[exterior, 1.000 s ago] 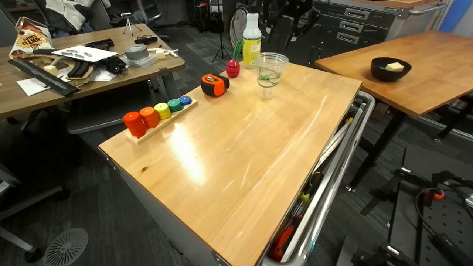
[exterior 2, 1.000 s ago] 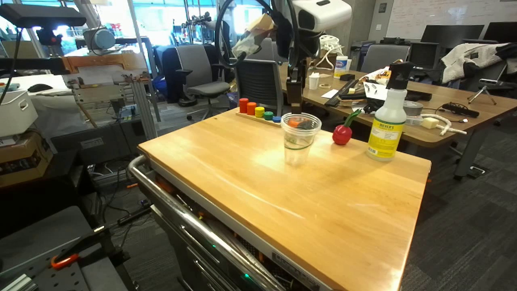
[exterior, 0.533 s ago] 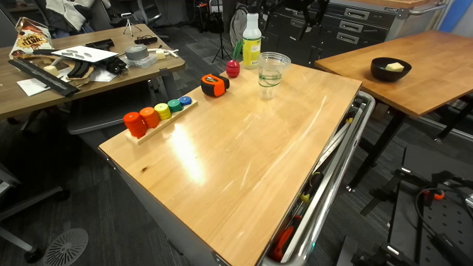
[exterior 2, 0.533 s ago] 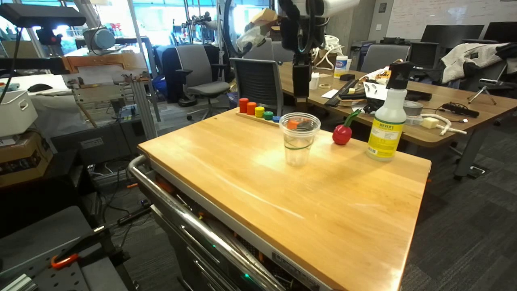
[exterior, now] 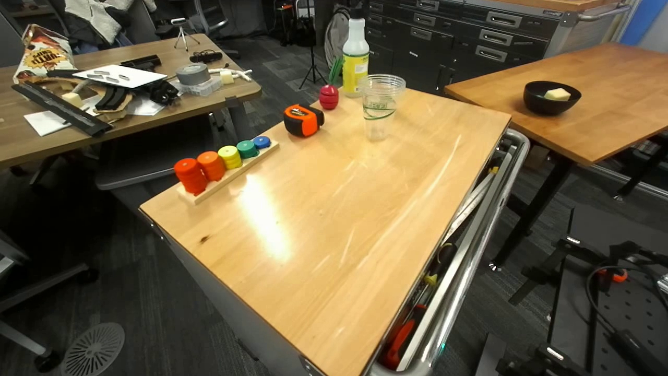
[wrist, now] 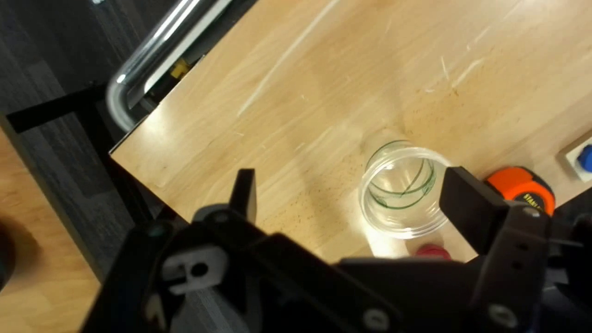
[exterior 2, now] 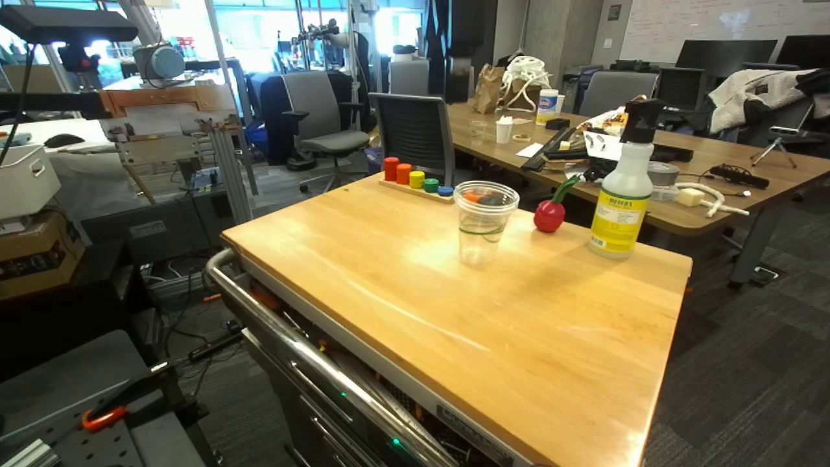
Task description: Stack the plastic cups on top of each other
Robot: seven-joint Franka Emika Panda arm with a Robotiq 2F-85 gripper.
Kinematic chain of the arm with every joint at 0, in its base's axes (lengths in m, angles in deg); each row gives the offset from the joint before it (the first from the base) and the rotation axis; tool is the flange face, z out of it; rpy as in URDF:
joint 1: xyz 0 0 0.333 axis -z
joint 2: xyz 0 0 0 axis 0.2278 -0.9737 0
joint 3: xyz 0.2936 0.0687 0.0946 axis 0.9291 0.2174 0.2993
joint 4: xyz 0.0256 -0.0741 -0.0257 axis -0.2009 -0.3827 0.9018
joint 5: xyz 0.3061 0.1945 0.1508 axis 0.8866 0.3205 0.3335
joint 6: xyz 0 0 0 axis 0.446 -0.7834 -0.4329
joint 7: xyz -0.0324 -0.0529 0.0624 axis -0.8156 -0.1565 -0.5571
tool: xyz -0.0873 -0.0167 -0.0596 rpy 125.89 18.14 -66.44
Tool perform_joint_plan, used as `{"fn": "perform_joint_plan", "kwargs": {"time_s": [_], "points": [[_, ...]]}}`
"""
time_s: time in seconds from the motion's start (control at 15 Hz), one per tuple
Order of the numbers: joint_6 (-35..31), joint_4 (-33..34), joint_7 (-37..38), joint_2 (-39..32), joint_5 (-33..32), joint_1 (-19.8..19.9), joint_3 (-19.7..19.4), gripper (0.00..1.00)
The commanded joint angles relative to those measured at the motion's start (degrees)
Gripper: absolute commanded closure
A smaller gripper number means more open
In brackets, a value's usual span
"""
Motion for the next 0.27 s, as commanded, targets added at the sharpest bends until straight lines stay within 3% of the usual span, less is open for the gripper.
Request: {"fn": "perform_joint_plan", "kwargs": {"time_s": [0.0,0.07,0.2], "points": [[9.6,2.5,-9.6,6.3,-0.9,0.2,0.7,0.0],[6.0,1.6,-5.4,3.3,0.0,0.7,0.9,0.0],[8.6,2.1,-8.0,5.9,0.0,0.8,0.9,0.0]]}}
